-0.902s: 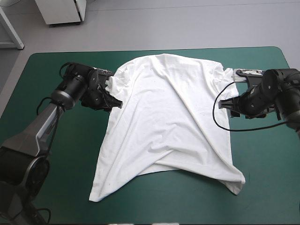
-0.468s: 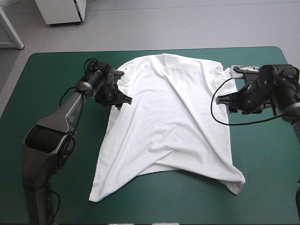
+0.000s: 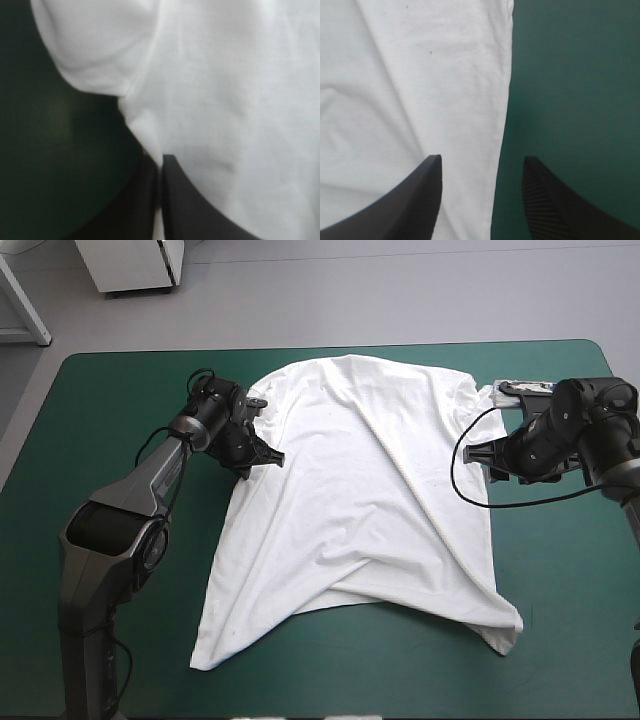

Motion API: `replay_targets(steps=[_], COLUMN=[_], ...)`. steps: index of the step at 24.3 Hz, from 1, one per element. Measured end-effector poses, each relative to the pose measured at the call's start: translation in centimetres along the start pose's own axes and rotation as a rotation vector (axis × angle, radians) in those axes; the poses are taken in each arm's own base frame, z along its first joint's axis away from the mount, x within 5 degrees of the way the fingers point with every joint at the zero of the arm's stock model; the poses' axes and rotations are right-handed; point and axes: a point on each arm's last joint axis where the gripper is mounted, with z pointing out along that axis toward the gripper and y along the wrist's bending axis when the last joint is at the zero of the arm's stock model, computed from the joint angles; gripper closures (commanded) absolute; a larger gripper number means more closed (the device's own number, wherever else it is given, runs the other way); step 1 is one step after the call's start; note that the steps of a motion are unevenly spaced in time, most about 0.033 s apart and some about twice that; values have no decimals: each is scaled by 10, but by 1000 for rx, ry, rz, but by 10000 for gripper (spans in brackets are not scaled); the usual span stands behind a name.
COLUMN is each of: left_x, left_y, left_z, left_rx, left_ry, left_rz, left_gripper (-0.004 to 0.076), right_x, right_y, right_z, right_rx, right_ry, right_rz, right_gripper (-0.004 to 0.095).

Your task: Fold the cloth

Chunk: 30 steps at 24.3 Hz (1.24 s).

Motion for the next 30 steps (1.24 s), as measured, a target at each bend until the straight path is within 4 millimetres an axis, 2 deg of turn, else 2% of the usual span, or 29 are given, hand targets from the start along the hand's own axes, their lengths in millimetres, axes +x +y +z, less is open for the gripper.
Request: replay_targets(steps=[3, 7, 9, 10, 19, 22, 25, 27, 29, 30], left_x=[0, 0, 0, 0, 0, -1, -1, -1, -1, -1], left_y=[1, 1, 1, 2, 2, 2, 2, 2, 2, 2], left_z=[0, 0, 0, 0, 0, 0, 0, 0, 0, 0], left_rx=[5, 7, 9, 12, 18, 19, 22, 22, 22, 22], left_ry=[0, 0, 0, 0, -1, -2, -2, -2, -6, -6], left_rz=[-8, -11, -13, -16, -20, -21, -22, -22, -23, -22], left_gripper=[746, 746, 746, 746, 746, 746, 746, 746, 746, 746], right_x=[-2, -9, -13, -17, -50, -62, -64, -62, -62, -62], right_y=[-4, -17, -24, -27, -26, -27, -22, -16, -14, -14], right_z=[3, 21, 36, 50, 96, 124, 149, 165, 173, 175], right_rx=[22, 22, 24, 22, -22, -21, -21, -22, 3, 13], right_ry=[-2, 32, 64, 90, 95, 127, 170, 201, 215, 222], right_rz=[2, 57, 77, 82, 81, 82, 68, 55, 30, 25], right_gripper=[442, 437, 437, 437, 439, 440, 442, 489, 578, 664])
